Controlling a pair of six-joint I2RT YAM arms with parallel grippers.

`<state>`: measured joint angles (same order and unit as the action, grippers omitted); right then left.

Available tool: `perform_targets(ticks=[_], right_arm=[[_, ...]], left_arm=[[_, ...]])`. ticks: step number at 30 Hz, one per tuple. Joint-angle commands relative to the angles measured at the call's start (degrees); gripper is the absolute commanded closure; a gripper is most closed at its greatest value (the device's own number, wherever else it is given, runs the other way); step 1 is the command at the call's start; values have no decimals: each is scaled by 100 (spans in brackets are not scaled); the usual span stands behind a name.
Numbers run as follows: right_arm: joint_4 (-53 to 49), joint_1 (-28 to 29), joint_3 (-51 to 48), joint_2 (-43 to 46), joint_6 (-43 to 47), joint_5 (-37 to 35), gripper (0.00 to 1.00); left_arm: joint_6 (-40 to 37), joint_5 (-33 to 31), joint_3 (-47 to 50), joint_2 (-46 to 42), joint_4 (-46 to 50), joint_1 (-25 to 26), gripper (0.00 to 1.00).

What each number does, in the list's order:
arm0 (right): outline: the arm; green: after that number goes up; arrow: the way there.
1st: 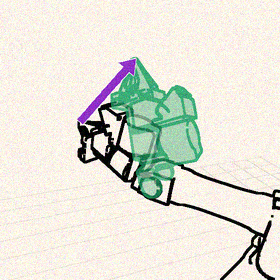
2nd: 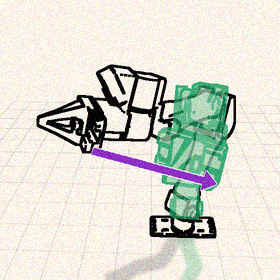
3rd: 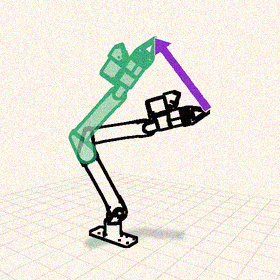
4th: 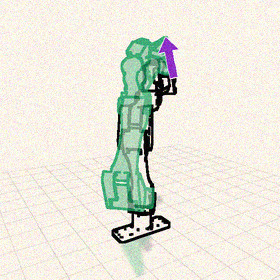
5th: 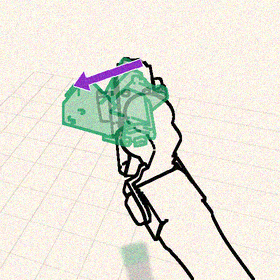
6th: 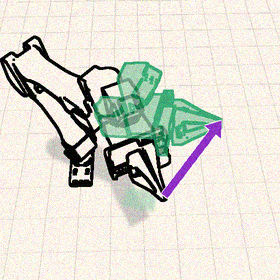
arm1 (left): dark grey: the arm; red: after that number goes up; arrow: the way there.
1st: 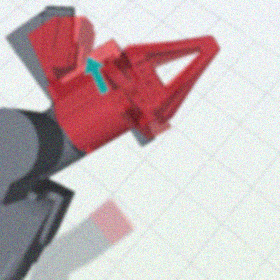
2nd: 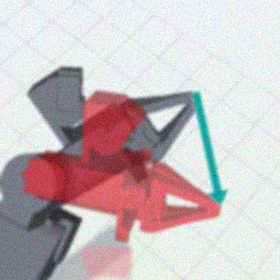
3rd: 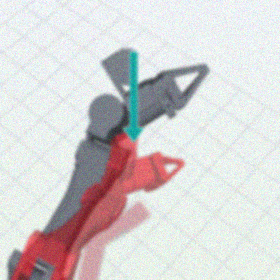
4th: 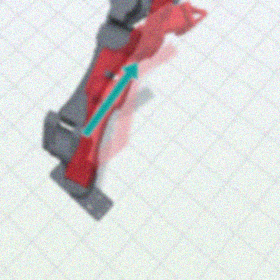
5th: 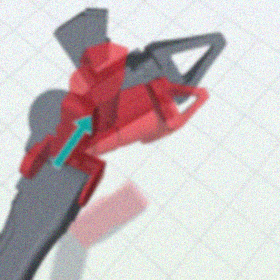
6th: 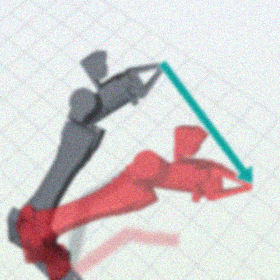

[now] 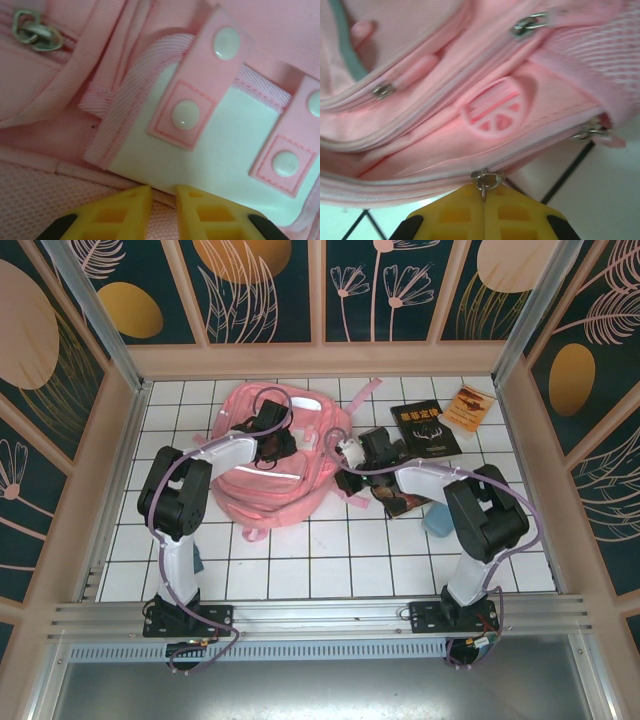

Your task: Pack books, pencil case, and school supplies into a backpack

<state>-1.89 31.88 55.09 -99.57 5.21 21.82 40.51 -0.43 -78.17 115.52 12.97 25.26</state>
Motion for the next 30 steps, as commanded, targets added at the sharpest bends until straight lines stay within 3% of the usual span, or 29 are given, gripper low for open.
perform_targets(ticks=[1, 9, 14, 17, 22, 26, 30], right_arm=[[-395, 457, -232, 404, -114, -227, 100], [-53, 722, -584, 801, -458, -409, 100], [206, 378, -493, 954, -886, -945, 100], [316, 22, -324, 975, -1043, -1033, 100], [461, -401, 19, 673, -894, -792, 100], [346, -406, 215, 387, -670, -604, 100], [253, -410, 326, 170, -618, -596, 100]], left_arm=[[453, -310, 191, 492, 35, -49, 77], [443, 102, 166, 298, -248, -56, 74], [-228, 523, -241, -219, 118, -60, 53], [-1041, 537, -498, -424, 421, -65, 44], [-2423, 170, -1105, -12, 1259, -56, 54], [-2743, 574, -1222, 291, 1300, 9, 65], [-2786, 712, -1482, 450, 1088, 217, 66]])
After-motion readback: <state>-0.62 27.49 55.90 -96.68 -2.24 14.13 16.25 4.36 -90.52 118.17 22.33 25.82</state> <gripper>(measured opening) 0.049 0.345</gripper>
